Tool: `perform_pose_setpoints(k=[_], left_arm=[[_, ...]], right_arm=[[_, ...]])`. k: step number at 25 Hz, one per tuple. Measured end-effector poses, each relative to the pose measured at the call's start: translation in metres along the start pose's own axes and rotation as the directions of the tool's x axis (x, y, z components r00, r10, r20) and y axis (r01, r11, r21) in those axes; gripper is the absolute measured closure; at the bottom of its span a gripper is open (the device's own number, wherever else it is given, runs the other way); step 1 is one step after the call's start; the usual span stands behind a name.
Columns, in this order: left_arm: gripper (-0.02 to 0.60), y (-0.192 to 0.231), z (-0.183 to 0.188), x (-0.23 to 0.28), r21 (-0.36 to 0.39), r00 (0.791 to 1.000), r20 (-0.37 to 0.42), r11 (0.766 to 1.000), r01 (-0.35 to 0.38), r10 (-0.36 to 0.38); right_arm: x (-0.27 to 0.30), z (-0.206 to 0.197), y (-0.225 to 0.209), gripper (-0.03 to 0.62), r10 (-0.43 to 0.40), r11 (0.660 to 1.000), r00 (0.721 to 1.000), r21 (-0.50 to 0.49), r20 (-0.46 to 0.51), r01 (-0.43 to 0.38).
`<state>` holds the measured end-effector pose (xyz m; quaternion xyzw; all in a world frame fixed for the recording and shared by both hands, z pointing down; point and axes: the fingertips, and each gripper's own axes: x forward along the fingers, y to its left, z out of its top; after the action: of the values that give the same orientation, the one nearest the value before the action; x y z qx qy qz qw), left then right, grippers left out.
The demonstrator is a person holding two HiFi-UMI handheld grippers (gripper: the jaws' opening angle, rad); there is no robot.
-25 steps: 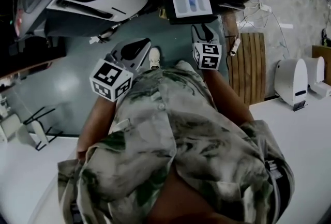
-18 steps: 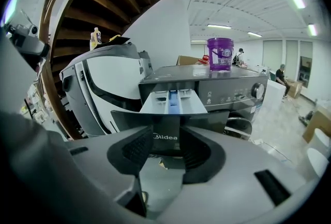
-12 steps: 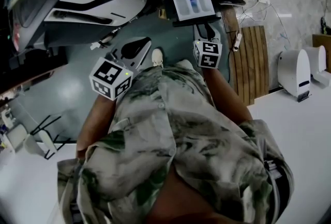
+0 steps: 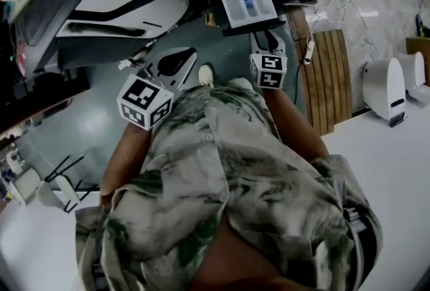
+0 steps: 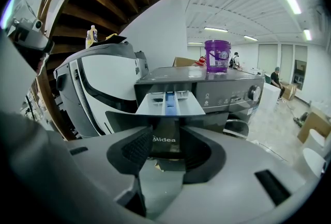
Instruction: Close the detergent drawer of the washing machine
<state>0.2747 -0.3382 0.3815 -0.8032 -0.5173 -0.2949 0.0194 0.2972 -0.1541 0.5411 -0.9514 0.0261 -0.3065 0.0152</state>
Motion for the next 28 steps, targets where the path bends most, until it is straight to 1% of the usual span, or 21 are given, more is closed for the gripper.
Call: perform_pose_setpoints(k=[17,22,28], left_arm=[[0.555,0.007,0.003,0.005,-0.010,1.000,-0.002,1.000,-0.003,0.003],[0.555,0.010,0.004,0.004,-0.011,1.000,0.001,1.000,-0.011,0.011],[0.555,0.014,0.006,0.003,-0.013,1.000,0.005,1.000,-0.020,0.020]], right_arm=[[0.015,0.014,0.001,0.419,0.022,1.000,1.000,-0.015,0.015,-0.021],[0.019,0.014,0.000,0.419,0.024,1.000,1.000,-0.016,-0.001,-0.024],[0.026,0.022,0.001,0.419,0.030,0.999,1.000,-0.022,0.001,-0.030]])
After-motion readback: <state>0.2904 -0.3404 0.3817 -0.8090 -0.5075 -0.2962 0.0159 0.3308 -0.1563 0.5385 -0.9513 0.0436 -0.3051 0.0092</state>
